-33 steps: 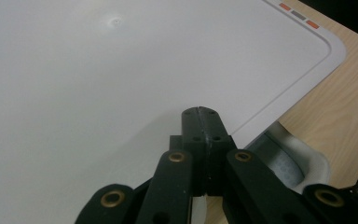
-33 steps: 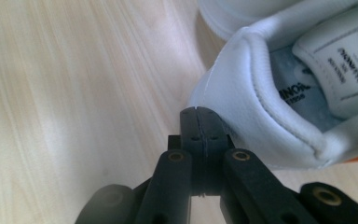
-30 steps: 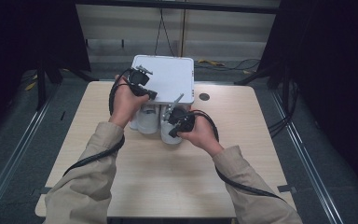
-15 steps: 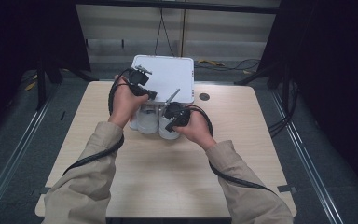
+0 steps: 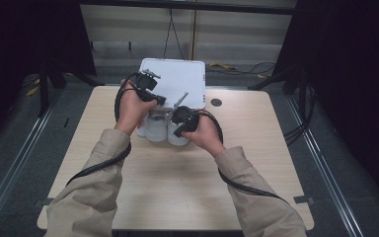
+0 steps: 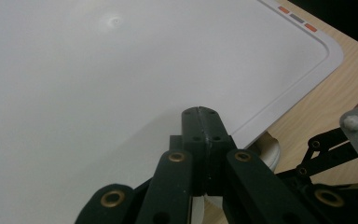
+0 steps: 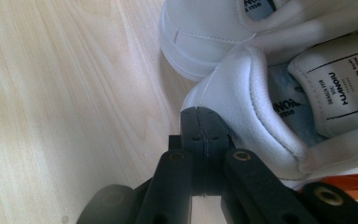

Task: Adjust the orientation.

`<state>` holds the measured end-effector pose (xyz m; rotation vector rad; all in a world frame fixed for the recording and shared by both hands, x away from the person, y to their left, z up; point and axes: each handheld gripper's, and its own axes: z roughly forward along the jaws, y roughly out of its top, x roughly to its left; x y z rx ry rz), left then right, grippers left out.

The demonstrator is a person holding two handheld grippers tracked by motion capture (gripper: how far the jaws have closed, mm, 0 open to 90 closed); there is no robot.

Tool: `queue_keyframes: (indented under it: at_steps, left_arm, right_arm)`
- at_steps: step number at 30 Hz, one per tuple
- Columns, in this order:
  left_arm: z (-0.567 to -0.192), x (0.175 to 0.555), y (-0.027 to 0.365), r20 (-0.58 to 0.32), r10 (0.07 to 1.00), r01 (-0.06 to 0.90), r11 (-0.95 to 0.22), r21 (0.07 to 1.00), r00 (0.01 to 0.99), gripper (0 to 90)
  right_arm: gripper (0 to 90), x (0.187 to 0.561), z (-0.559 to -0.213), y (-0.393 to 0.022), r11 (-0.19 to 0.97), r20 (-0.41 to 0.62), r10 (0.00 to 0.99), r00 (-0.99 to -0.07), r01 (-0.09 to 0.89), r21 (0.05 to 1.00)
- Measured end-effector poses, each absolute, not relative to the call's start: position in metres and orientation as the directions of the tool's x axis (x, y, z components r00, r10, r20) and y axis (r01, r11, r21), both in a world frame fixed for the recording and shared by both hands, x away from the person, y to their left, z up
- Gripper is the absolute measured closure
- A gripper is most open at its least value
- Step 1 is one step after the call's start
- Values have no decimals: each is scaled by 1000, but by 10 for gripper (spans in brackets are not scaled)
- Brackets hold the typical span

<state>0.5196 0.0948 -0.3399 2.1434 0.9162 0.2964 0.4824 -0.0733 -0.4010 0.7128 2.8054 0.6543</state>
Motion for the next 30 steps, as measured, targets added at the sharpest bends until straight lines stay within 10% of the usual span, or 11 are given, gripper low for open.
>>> queue_keyframes:
  at_steps: [22,30]
  left_arm:
    - [-340,519,96,-89,699,518,-432,738,709,900]
    - [-333,518,96,-70,705,527,-457,716,706,802]
  right_arm:
    - [898,488,-406,-77,774,-69,508,-859,420,474]
    - [659,474,-397,-95,742,20,521,-853,465,483]
